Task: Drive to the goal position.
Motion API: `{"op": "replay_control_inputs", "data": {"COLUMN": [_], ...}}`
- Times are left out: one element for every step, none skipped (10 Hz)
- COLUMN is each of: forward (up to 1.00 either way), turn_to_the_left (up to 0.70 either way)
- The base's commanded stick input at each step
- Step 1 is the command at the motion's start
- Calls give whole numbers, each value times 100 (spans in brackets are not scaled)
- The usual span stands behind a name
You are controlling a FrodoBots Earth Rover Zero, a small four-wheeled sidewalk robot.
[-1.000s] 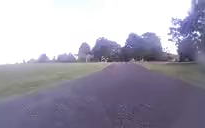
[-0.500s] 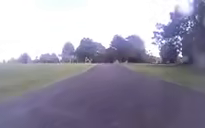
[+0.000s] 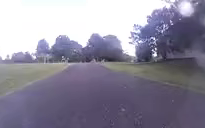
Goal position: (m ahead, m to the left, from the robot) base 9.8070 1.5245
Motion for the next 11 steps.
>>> {"op": "replay_control_inputs", "data": {"forward": [100, 100, 100, 100, 100, 100, 100, 100, 100, 100, 100], "turn_to_the_left": [-30, -20, -10, -2, 0, 0, 0, 0, 0, 0, 0]}}
